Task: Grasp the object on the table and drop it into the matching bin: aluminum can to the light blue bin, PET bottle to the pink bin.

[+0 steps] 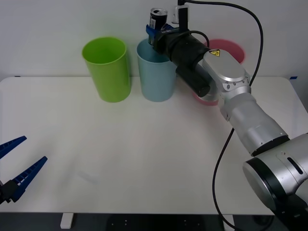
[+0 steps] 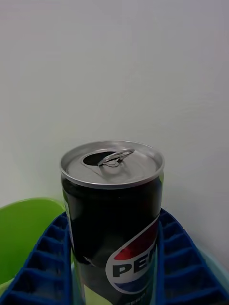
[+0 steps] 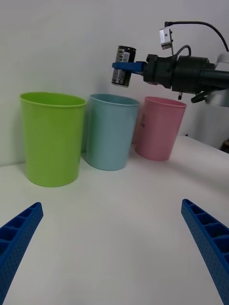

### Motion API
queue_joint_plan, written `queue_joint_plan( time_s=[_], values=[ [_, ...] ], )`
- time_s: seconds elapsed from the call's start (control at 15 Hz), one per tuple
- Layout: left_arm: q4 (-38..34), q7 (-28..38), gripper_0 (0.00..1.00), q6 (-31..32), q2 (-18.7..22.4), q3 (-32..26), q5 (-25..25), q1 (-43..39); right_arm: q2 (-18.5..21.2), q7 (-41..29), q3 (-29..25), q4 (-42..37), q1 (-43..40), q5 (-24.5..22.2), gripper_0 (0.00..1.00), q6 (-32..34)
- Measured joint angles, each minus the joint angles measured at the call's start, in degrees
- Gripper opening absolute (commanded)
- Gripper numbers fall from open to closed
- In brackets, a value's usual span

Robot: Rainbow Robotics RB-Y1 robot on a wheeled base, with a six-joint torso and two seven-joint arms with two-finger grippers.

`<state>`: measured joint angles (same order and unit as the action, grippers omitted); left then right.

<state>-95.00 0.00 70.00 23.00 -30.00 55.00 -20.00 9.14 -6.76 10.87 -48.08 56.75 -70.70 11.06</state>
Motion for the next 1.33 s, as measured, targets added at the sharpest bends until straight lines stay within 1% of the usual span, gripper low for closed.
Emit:
queue_joint_plan(
  time_s=[0.4,0.6,0.73,0.8,0.93,1.2,1.33],
  values=[
    [0.00,0.00,1.00,0.00,0.00,0.00,0.00,0.00,0.05,1.25,-0.06,-0.06,-0.04,0.22,1.00,0.16],
    [0.00,0.00,1.00,0.00,0.00,0.00,0.00,0.00,0.91,1.50,0.01,-0.18,-0.37,1.04,1.00,1.47],
    [0.00,0.00,1.00,0.00,0.00,0.00,0.00,0.00,1.81,1.53,0.24,-2.15,-1.99,1.32,1.00,2.69],
    [0.00,0.00,1.00,0.00,0.00,0.00,0.00,0.00,2.44,1.29,0.59,-4.56,-3.75,1.44,1.00,3.26],
    [0.00,0.00,1.00,0.00,0.00,0.00,0.00,0.00,5.04,0.82,3.13,-11.04,-8.27,3.43,1.00,3.84],
    [0.00,0.00,1.00,0.00,0.00,0.00,0.00,0.00,13.81,0.71,9.99,-24.81,-16.96,11.19,1.00,4.05],
    [0.00,0.00,1.00,0.00,0.00,0.00,0.00,0.00,17.64,0.98,10.94,-30.38,-21.28,13.77,1.00,5.60]
  ],
)
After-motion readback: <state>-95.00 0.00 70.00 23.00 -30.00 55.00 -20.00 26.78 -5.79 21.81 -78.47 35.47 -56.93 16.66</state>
